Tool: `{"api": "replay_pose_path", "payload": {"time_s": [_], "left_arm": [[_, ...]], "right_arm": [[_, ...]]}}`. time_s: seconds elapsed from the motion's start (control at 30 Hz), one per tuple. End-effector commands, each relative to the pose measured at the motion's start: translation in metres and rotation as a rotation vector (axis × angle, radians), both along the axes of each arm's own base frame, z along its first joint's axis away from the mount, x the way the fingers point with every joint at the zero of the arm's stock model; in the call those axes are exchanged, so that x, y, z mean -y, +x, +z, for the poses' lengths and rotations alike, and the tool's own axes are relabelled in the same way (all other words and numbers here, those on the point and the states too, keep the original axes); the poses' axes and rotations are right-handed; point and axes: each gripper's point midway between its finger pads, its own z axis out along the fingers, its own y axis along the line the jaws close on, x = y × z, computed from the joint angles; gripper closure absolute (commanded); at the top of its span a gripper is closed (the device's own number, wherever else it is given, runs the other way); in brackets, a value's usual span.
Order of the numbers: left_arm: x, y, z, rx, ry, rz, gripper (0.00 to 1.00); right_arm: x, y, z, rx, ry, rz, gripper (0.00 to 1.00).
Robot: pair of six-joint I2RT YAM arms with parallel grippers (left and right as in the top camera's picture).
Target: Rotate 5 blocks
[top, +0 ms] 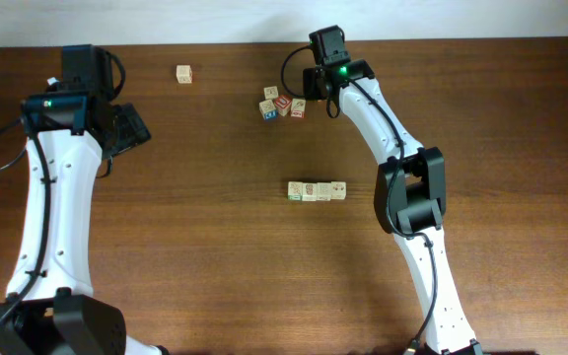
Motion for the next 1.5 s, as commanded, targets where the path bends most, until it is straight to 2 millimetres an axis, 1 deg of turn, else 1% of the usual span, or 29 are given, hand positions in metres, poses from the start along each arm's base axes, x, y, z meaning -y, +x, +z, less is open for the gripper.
{"api": "replay_pose_path", "payload": {"time_s": [0.0,0.13,0.23,0.3,0.37,0.4,0.43,0.47,0.57,0.63,0.7,0.73,0.8,0.87,0.93,1.0,1.07,1.17,1.23,1.27,1.33,1.47], "left_arm": [[-0.001,0.002,0.004,0.014,0.01,0.014,0.01],[-0.001,0.002,0.004,0.014,0.01,0.013,0.01],[-0.001,0.002,0.004,0.014,0.01,0.013,0.01],[-0.001,0.002,0.004,0.014,0.01,0.014,0.01],[-0.001,0.002,0.004,0.014,0.01,0.014,0.01],[-0.001,0.002,0.004,0.014,0.01,0.014,0.01],[-0.001,0.002,0.004,0.014,0.01,0.013,0.01],[-0.001,0.002,0.004,0.014,0.01,0.013,0.01],[-0.001,0.002,0.004,0.014,0.01,0.014,0.01],[-0.001,0.002,0.004,0.014,0.01,0.014,0.01],[-0.001,0.002,0.004,0.014,0.01,0.013,0.01],[-0.001,0.002,0.004,0.014,0.01,0.013,0.01],[-0.001,0.002,0.004,0.014,0.01,0.013,0.01],[-0.001,0.002,0.004,0.014,0.01,0.013,0.01],[-0.001,0.002,0.004,0.014,0.01,0.014,0.01],[-0.001,0.002,0.004,0.014,0.01,0.014,0.01],[-0.001,0.002,0.004,0.014,0.01,0.013,0.01],[-0.001,0.002,0.004,0.014,0.01,0.013,0.01],[-0.001,0.002,0.004,0.014,0.01,0.014,0.01],[-0.001,0.002,0.004,0.014,0.01,0.014,0.01],[-0.001,0.002,0.004,0.014,0.01,0.013,0.01],[-0.001,0.002,0.004,0.014,0.01,0.013,0.01]], "right_arm": [[0.006,-0.006,-0.015,-0.042,-0.014,0.004,0.75],[0.01,-0.02,-0.014,-0.103,-0.032,0.004,0.78],[0.01,-0.039,-0.008,-0.171,-0.042,0.012,0.78],[0.007,-0.056,-0.008,-0.242,-0.026,0.025,0.77],[0.003,-0.083,-0.016,-0.362,0.007,-0.003,0.77],[-0.001,-0.092,-0.018,-0.402,0.031,-0.008,0.77],[-0.01,-0.102,-0.02,-0.444,0.067,0.015,0.78],[-0.025,-0.111,-0.02,-0.478,0.117,0.051,0.78],[-0.063,-0.128,-0.016,-0.515,0.199,0.135,0.78],[-0.089,-0.141,-0.016,-0.524,0.2,0.187,0.78],[-0.11,-0.154,-0.016,-0.53,0.187,0.231,0.77],[-0.122,-0.164,-0.016,-0.538,0.176,0.256,0.77],[-0.14,-0.181,-0.017,-0.559,0.156,0.293,0.76],[-0.149,-0.197,-0.018,-0.591,0.135,0.316,0.76],[-0.151,-0.21,-0.019,-0.625,0.116,0.325,0.76],[-0.148,-0.217,-0.02,-0.652,0.103,0.321,0.76],[-0.142,-0.221,-0.021,-0.671,0.081,0.31,0.76],[-0.128,-0.22,-0.022,-0.67,0.013,0.281,0.75],[-0.121,-0.218,-0.015,-0.657,-0.031,0.273,0.69],[-0.119,-0.216,-0.009,-0.645,-0.044,0.274,0.66],[-0.12,-0.214,0.001,-0.629,-0.041,0.276,0.64],[-0.119,-0.214,0.02,-0.614,-0.041,0.276,0.55]]}}
